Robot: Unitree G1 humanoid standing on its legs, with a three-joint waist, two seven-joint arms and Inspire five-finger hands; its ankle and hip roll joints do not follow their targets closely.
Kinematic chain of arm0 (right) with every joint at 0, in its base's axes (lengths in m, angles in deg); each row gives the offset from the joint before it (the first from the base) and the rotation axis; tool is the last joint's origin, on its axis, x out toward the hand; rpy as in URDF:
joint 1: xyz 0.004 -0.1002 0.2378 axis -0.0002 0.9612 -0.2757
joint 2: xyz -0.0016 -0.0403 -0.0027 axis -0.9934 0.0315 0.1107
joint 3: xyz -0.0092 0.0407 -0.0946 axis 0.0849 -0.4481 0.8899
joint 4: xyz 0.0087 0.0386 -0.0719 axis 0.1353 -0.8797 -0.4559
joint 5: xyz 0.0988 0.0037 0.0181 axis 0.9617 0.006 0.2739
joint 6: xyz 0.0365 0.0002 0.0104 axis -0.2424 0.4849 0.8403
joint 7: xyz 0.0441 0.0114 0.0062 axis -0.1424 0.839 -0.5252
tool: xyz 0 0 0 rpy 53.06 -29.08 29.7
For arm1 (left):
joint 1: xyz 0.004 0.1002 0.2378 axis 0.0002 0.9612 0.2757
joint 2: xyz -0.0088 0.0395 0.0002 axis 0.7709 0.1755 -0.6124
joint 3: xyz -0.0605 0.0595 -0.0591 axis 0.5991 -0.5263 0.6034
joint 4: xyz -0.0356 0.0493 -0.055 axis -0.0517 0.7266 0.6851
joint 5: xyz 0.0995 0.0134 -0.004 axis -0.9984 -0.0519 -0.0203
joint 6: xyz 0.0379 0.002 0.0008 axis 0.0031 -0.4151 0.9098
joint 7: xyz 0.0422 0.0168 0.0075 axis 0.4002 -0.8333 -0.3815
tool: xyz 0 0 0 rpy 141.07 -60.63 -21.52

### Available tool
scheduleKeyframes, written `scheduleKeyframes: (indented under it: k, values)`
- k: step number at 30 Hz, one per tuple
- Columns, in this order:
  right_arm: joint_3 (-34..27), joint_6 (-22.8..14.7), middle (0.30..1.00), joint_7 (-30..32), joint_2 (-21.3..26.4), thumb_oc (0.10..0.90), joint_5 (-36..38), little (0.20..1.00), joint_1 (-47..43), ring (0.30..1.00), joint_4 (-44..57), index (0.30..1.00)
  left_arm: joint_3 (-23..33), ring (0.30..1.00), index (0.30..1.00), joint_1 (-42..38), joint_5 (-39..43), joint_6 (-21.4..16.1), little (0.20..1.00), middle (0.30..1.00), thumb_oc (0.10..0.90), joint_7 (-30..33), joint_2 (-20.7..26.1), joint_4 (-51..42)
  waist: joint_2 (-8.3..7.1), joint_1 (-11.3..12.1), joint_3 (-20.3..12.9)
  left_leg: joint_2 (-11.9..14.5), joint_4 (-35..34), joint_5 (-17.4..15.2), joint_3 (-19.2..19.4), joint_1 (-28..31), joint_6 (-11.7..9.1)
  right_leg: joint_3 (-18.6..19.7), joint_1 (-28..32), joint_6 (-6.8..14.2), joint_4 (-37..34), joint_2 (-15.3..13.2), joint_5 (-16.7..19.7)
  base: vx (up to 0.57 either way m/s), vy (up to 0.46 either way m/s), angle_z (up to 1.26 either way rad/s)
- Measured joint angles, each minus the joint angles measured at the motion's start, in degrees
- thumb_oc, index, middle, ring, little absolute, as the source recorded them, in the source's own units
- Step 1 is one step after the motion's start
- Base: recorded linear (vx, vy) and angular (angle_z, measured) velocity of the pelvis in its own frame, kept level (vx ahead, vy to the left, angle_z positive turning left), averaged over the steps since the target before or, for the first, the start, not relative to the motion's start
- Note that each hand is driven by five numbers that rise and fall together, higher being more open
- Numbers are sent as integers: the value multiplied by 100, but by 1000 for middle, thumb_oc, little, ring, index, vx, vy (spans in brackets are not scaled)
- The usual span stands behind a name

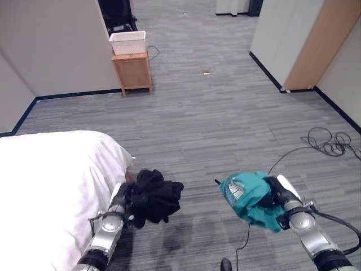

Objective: Pick up bed clothes into laundry basket.

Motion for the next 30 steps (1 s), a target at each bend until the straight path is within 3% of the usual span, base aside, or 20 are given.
scheduleKeyframes:
  k: [1,4,8,15,18,19,20,21,23,25,26,27,28,29,30]
  values:
    - [2,20,300,-12,-21,400,-8,300,117,300,13,300,175,300,300,133,54,-1,300,300,400,33,145,-157,-112,4,22,-54,52,-13,4,-32,44,121,-10,-45,-3,-25,-34,58,58,-3]
    - [-82,94,300,-11,29,400,-189,300,284,300,420,300,362,300,300,344,50,-72,300,300,400,138,520,-697,-216,14,-8,-47,51,-15,11,-97,48,207,-105,-33,-2,-3,-48,22,66,-2]
    - [-208,-74,300,16,687,400,-395,300,-9,300,1642,300,699,300,300,290,18,-99,300,300,400,398,1146,-1525,-190,31,-12,-48,80,-71,194,-72,75,396,-178,60,4,24,32,14,104,-20]
    - [-388,-300,300,64,1144,400,-752,300,-665,300,2099,300,891,300,300,-259,-64,-465,300,300,400,541,1449,-2368,-177,68,-4,-73,403,-298,311,-194,152,524,-378,55,317,81,56,49,86,-12]
    - [-306,-302,300,69,1162,400,-1012,300,-933,300,2245,300,937,300,300,-261,-73,-503,300,300,400,627,1598,-2394,-28,82,318,-38,679,-519,577,-118,256,-71,-812,-81,1161,198,239,246,116,-61]
    - [-297,-355,300,69,1160,400,-1234,300,-598,300,2623,300,1153,300,300,54,-161,-503,300,300,400,633,1495,-2469,46,12,459,-6,401,-538,611,290,469,-636,-1107,7,1765,259,-90,571,100,-57]
    - [-312,-511,300,144,1116,400,-1334,300,-220,300,2919,300,1352,300,300,170,-193,-500,300,300,400,748,1366,-2434,98,-117,505,179,379,-544,557,277,494,-352,-1275,23,1920,796,-684,644,47,-13]
    - [-307,-611,300,145,1066,400,-1380,300,-21,300,2997,300,1395,300,300,145,-195,-494,300,300,400,818,1398,-2387,32,-270,540,228,378,-539,319,168,488,-238,-1298,54,1748,1066,-768,537,-22,58]
    - [-350,-683,300,131,1026,400,-1513,300,323,300,3028,300,1375,300,300,43,-300,-469,300,300,400,822,1378,-2354,-196,-529,543,228,255,-501,-114,-15,474,-345,-1375,5,1043,1324,-746,605,-115,108]
    - [-414,-626,300,124,946,400,-1574,300,371,300,2901,300,1284,300,300,23,-379,-451,300,300,400,818,1252,-2338,-50,-714,633,430,165,-550,-451,-193,381,-608,-1589,-3,974,1347,-738,457,-195,102]
    - [-415,-614,300,105,968,400,-1602,300,433,300,2841,300,1211,300,300,26,-437,-427,300,300,400,780,1246,-2321,-65,-757,668,485,119,-491,-570,-170,215,-823,-1427,-65,842,1305,-513,537,-247,84]
    - [-456,-624,300,106,964,400,-1603,300,428,300,2754,300,1137,300,300,47,-479,-417,300,300,400,747,1208,-2303,42,-755,765,606,107,-445,-824,-118,5,-932,-1400,-280,1021,1347,-372,534,-165,89]
    - [-505,-541,300,80,980,400,-1606,300,530,300,2654,300,1042,300,300,65,-530,-340,300,300,400,666,1112,-2302,91,-761,815,616,198,-452,-854,-39,10,-1055,-1363,-923,1256,1364,-377,869,-271,70]
    - [-490,-525,300,7,969,400,-1604,300,437,300,2397,300,1046,300,300,383,-525,-343,300,300,400,629,1069,-2345,174,-735,823,721,339,-370,-834,130,-45,-1122,-1373,-1023,1819,1420,-891,662,-162,52]
    - [-515,-474,300,-1,963,400,-1604,300,458,300,2389,300,1056,300,300,492,-524,-327,300,300,400,611,1067,-2343,184,-719,818,637,688,-383,-823,70,-88,-1168,-1275,-981,1863,1421,-1086,561,-162,26]
